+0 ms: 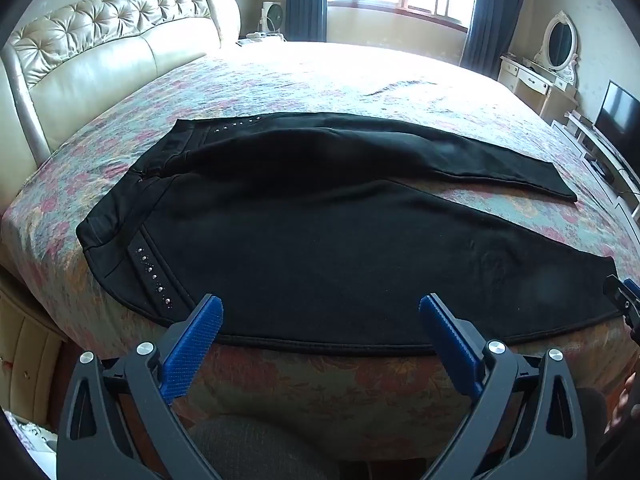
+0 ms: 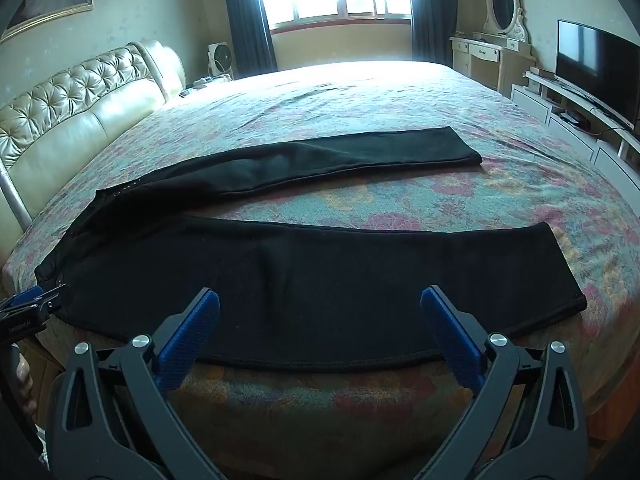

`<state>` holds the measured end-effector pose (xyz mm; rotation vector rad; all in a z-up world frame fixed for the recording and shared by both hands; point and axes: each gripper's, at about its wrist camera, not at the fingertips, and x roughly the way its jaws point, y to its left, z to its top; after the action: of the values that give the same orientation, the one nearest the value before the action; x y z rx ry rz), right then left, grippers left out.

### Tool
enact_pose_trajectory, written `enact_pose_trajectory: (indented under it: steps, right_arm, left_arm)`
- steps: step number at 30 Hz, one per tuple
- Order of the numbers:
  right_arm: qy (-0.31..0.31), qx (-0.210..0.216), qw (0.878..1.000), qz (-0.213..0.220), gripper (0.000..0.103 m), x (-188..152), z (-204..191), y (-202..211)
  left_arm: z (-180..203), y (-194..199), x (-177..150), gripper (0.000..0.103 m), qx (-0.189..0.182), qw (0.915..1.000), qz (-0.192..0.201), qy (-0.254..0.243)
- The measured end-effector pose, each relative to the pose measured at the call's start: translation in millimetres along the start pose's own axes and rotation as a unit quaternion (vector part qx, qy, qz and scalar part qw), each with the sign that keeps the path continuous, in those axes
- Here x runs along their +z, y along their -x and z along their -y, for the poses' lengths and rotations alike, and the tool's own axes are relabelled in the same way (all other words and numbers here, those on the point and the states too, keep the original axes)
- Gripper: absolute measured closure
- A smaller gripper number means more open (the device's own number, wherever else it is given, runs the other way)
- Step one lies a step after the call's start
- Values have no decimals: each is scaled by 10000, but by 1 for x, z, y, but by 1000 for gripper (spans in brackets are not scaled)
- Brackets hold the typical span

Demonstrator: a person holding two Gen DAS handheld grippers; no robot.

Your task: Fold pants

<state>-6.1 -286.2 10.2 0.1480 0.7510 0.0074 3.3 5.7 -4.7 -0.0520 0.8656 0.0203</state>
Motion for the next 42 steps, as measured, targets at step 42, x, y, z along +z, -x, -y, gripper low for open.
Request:
enact_pose_trajectory:
  steps: [42]
  right_arm:
    - [-57, 114, 9998, -140, 2, -8, -5, -5]
  left_arm:
    - [-3, -5, -4, 5, -77, 9999, -102, -23]
